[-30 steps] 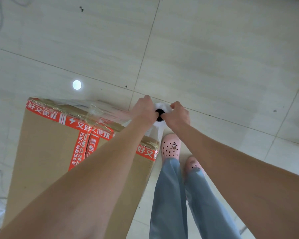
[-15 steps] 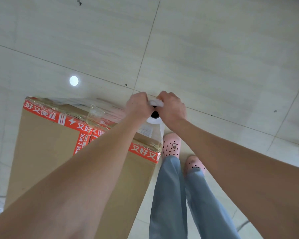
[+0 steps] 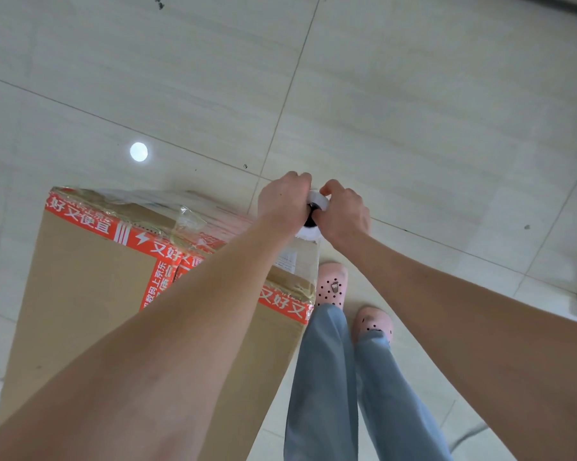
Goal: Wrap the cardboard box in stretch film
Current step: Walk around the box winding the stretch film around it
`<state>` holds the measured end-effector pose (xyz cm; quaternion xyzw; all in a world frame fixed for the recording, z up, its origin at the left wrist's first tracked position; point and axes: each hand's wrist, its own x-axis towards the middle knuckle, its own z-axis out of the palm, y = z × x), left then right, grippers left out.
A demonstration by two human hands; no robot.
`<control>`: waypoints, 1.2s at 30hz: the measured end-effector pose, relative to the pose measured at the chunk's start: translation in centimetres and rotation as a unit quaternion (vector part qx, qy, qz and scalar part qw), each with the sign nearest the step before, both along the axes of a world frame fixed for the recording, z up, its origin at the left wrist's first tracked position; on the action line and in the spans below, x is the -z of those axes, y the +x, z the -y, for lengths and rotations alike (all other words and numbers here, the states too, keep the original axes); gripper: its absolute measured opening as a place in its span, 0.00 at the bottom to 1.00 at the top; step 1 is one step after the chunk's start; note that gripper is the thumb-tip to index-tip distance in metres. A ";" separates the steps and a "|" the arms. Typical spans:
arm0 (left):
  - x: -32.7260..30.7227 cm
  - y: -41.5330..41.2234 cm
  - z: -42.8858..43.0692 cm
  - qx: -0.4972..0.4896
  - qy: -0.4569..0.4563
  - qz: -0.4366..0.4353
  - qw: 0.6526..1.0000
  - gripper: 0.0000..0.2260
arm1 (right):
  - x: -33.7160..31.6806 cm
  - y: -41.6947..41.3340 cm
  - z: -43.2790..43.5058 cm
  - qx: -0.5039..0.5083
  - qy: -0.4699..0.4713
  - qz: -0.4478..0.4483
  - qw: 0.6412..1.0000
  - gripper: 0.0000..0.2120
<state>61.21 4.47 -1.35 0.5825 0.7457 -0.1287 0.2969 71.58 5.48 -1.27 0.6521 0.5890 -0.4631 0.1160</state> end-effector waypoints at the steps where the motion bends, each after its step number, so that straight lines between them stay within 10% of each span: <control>1: 0.1 -0.3 0.1 -0.036 0.001 0.010 0.999 0.07 | 0.1 -0.1 -0.2 -0.008 0.007 -0.006 1.000 0.15; 10: 0.0 -2.7 1.1 -0.361 -0.016 0.081 0.929 0.06 | -0.4 -3.4 -1.5 0.000 0.034 -0.017 0.999 0.15; 19: 0.0 -2.4 -0.6 -0.092 0.032 0.008 0.995 0.08 | -0.8 -3.5 -2.6 -0.040 0.037 0.003 0.999 0.11; 26: 0.6 -3.5 -1.1 -0.158 0.022 0.038 0.986 0.05 | -0.3 -3.8 -3.4 -0.112 0.043 -0.020 0.993 0.15; 36: 1.1 -5.6 -0.4 -0.516 0.015 0.074 0.853 0.09 | -0.6 -7.0 -5.9 -0.074 -0.021 -0.046 0.996 0.19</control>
